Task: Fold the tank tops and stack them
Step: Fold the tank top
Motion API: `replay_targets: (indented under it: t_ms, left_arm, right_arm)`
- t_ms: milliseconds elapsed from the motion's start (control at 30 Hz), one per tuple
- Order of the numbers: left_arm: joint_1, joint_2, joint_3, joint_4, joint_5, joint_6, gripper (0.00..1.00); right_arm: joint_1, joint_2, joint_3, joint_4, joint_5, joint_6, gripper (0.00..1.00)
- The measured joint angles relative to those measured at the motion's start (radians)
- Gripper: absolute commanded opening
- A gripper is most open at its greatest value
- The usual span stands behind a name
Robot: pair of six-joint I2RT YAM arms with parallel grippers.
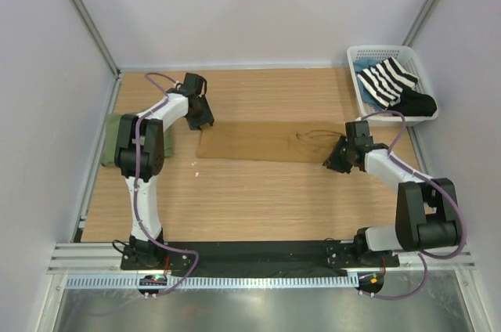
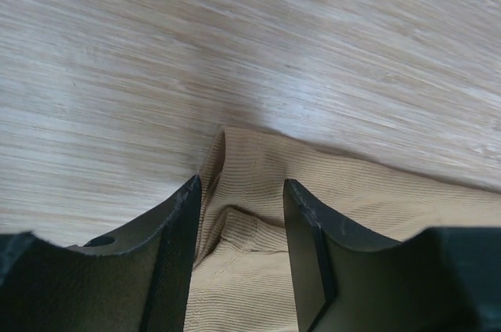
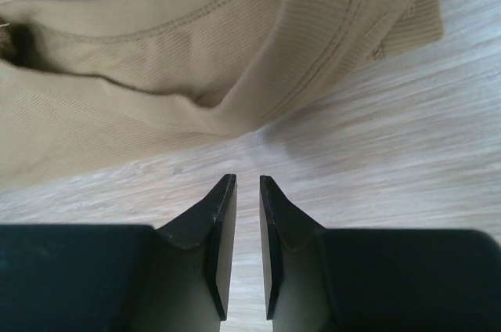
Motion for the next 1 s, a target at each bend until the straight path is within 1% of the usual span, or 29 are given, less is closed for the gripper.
replay_targets:
  t_ms: [33, 67, 133, 167, 233, 267, 300, 400, 500, 667, 733, 800, 933, 967, 1000]
  left_arm:
    - [0.0, 0.002, 0.0, -0.003, -0.002, 0.001, 0.43]
    - [0.0, 0.005, 0.0, -0.004, -0.004, 0.002, 0.34]
    - [0.0, 0.005, -0.002, -0.004, -0.008, 0.002, 0.25]
    - [0.0, 0.006, -0.004, -0.003, -0.009, 0.004, 0.17]
    - [0.001, 0.006, -0.011, 0.0, -0.012, 0.004, 0.09]
    - [0.001, 0.003, -0.018, 0.006, -0.014, 0.003, 0.02]
    - [0.001, -0.005, -0.032, 0.021, -0.016, -0.001, 0.0]
    - [0.0, -0.064, -0.126, 0.071, -0.033, -0.011, 0.0]
    - [0.001, -0.154, -0.261, 0.11, -0.045, -0.035, 0.0]
    - [0.0, -0.417, -0.634, 0.265, -0.007, -0.143, 0.0]
    - [-0.017, -0.537, -0.777, 0.302, 0.008, -0.198, 0.01]
    - [-0.068, -0.646, -0.894, 0.327, 0.013, -0.244, 0.04]
    - [-0.255, -0.794, -1.037, 0.351, 0.018, -0.347, 0.06]
    - [-0.304, -0.824, -1.068, 0.363, 0.022, -0.375, 0.08]
    - [-0.347, -0.854, -1.094, 0.37, 0.024, -0.401, 0.12]
  right_arm:
    - [0.0, 0.018, 0.004, 0.005, 0.004, 0.0, 0.22]
    - [0.0, 0.042, 0.014, 0.006, 0.012, 0.0, 0.19]
    - [0.0, 0.091, 0.041, 0.009, 0.035, -0.001, 0.17]
    - [0.0, 0.113, 0.057, 0.004, 0.052, -0.001, 0.15]
    - [0.0, 0.161, 0.1, 0.001, 0.093, 0.0, 0.14]
    - [0.0, 0.179, 0.119, 0.003, 0.108, 0.0, 0.14]
    - [0.0, 0.192, 0.134, 0.007, 0.121, 0.001, 0.14]
    - [0.0, 0.222, 0.172, 0.009, 0.145, 0.004, 0.14]
    - [0.0, 0.275, 0.24, 0.007, 0.158, 0.004, 0.14]
    - [0.0, 0.443, 0.421, 0.012, 0.151, 0.003, 0.14]
    - [-0.001, 0.519, 0.496, 0.015, 0.133, 0.004, 0.14]
    - [-0.001, 0.587, 0.584, 0.017, 0.1, 0.002, 0.15]
    - [0.003, 0.74, 0.789, 0.017, 0.04, 0.001, 0.18]
    - [0.006, 0.776, 0.837, 0.021, 0.027, 0.001, 0.19]
    - [0.01, 0.806, 0.879, 0.025, 0.014, 0.002, 0.19]
